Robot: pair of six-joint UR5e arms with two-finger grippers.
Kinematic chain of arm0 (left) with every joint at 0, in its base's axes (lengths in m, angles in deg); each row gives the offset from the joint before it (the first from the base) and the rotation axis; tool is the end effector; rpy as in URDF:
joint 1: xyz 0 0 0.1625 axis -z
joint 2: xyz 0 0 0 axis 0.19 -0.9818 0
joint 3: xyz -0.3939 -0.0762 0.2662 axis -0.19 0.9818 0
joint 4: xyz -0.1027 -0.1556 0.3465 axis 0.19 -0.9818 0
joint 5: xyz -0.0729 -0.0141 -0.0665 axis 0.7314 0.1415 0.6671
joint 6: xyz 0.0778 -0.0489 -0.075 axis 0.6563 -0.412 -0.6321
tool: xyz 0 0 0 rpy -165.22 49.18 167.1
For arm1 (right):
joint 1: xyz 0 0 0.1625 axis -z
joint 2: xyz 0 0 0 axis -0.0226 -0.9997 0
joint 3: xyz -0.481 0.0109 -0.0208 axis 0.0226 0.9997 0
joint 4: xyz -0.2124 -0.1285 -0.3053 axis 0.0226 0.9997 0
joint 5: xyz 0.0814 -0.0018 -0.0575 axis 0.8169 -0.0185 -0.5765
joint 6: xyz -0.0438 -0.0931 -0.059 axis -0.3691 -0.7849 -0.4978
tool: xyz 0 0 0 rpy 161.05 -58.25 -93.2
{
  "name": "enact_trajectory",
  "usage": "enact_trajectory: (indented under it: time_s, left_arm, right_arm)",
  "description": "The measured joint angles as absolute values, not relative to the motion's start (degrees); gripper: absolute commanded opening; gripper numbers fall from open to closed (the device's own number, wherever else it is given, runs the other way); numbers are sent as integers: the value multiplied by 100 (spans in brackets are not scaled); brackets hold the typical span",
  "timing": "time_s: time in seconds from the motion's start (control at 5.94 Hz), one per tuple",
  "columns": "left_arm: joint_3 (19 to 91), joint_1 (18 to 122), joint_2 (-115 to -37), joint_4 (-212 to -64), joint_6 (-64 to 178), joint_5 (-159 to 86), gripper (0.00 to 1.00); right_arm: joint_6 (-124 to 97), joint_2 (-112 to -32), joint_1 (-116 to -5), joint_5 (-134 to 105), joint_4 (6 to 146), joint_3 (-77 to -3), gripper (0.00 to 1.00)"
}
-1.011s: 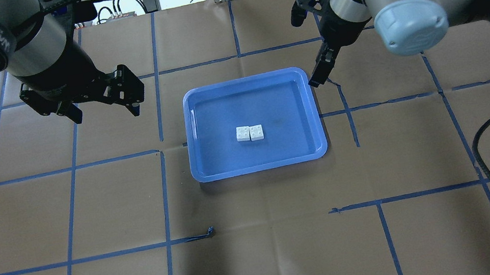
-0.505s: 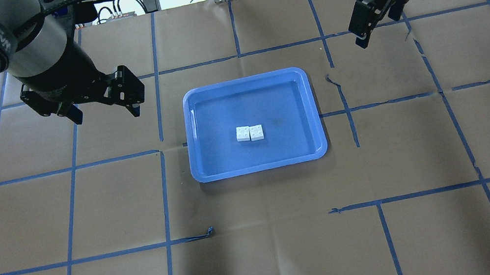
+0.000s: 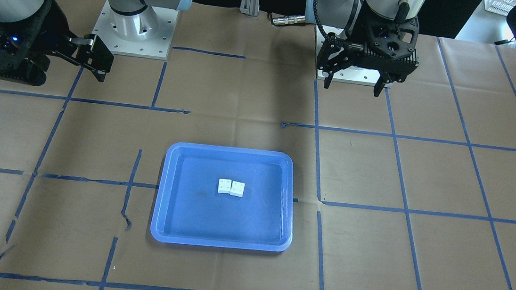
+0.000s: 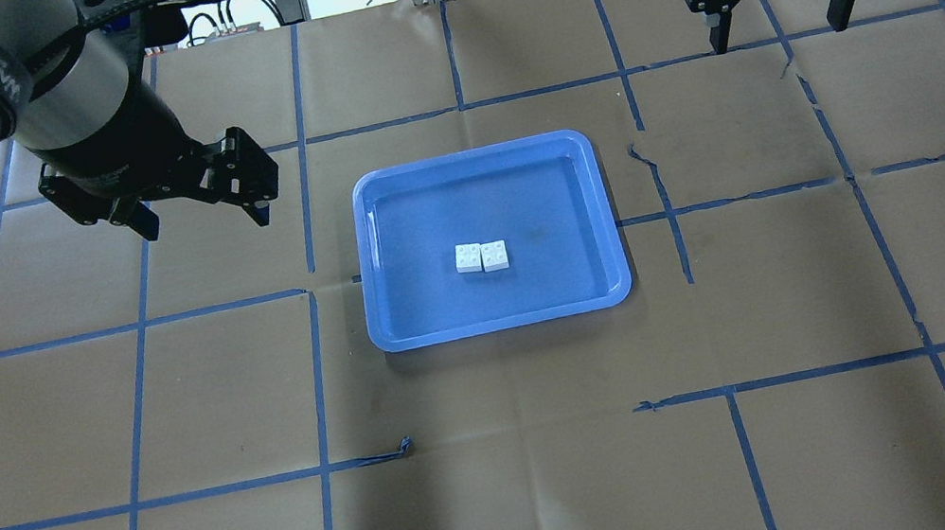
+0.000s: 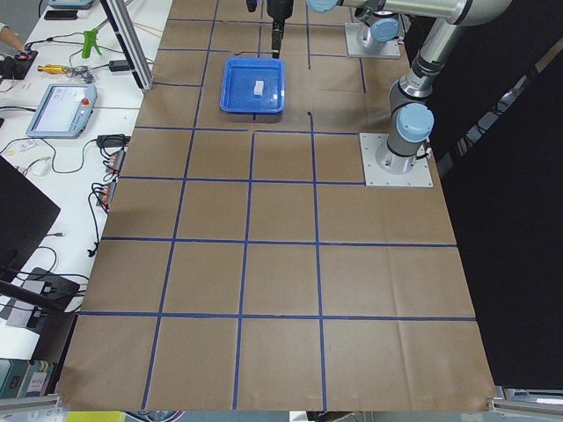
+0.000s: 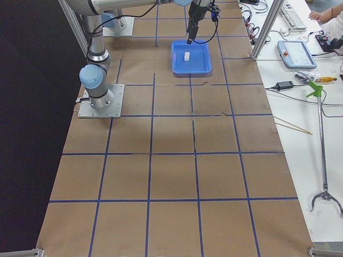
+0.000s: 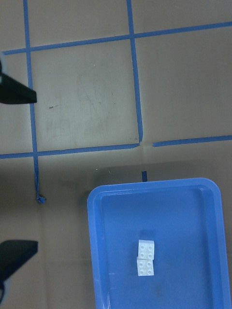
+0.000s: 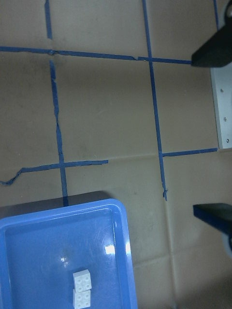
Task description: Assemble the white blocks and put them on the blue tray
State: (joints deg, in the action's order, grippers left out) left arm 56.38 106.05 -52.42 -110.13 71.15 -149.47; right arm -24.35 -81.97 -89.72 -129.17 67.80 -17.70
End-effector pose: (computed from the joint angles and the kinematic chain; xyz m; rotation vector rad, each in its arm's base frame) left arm -0.1690 -0.4286 0.5412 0.1186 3.1161 -0.0811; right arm 0.1153 -0.5282 0.5546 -0.1975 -3.0794 -0.3423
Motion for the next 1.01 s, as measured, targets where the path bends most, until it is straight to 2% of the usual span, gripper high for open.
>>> enact_trajectory:
  time_s: [0.51, 1.01]
  left_arm:
    - [5638, 10605, -5239, -11013, 7109, -14948, 99]
    - [5638, 10605, -5239, -11009, 7115, -14952, 99]
  right_arm:
    - [-2270, -8203, -9006, -12895, 7205, -2203, 100]
    - [-2324, -8217, -9006, -12886, 7314, -2258, 100]
